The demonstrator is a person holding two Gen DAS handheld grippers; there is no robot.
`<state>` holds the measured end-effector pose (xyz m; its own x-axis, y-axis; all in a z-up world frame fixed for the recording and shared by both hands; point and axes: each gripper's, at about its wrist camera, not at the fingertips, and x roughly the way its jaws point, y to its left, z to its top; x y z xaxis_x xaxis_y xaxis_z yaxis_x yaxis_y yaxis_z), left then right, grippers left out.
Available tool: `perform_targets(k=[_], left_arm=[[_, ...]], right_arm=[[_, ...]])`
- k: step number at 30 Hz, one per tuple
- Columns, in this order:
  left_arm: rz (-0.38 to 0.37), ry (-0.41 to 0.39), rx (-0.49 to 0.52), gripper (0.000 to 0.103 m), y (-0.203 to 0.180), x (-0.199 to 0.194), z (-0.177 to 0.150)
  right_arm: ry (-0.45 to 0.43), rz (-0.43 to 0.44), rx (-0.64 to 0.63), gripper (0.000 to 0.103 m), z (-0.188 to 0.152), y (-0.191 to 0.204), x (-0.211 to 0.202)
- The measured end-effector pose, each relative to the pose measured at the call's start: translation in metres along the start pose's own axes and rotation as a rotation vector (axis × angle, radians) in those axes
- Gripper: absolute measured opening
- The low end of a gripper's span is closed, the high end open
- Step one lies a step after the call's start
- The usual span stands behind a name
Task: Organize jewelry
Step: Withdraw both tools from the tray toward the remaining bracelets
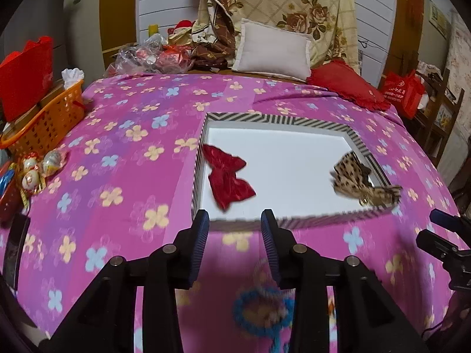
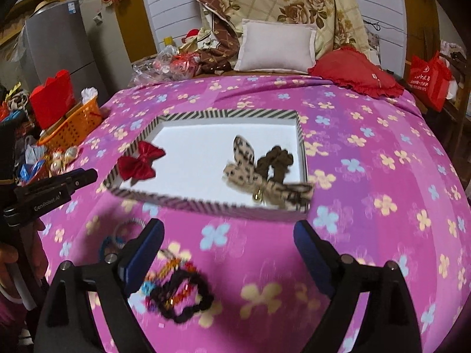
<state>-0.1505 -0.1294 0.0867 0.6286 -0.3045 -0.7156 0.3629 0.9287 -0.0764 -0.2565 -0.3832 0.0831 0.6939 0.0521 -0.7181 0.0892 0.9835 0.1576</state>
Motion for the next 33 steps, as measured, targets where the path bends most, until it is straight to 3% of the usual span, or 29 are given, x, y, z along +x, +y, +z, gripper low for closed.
perform_targets(k=[5, 23, 33], left_arm=[[-0.024, 0.008, -0.005, 0.02, 0.001, -0.016, -0.019], [-0.039, 0.085, -0.01, 0.02, 0.027, -0.043, -0.077], [-0.093, 0.139, -0.075, 0.02, 0.029, -0.024, -0.071]], right_arm=[[0.02, 0.008, 0.012, 0.093, -0.022, 0.001, -0.008], [0.077, -0.012, -0.022, 0.093, -0.072, 0.011, -0.02], [0.087, -0.003, -0.061, 0.093, -0.079, 0.02, -0.009]])
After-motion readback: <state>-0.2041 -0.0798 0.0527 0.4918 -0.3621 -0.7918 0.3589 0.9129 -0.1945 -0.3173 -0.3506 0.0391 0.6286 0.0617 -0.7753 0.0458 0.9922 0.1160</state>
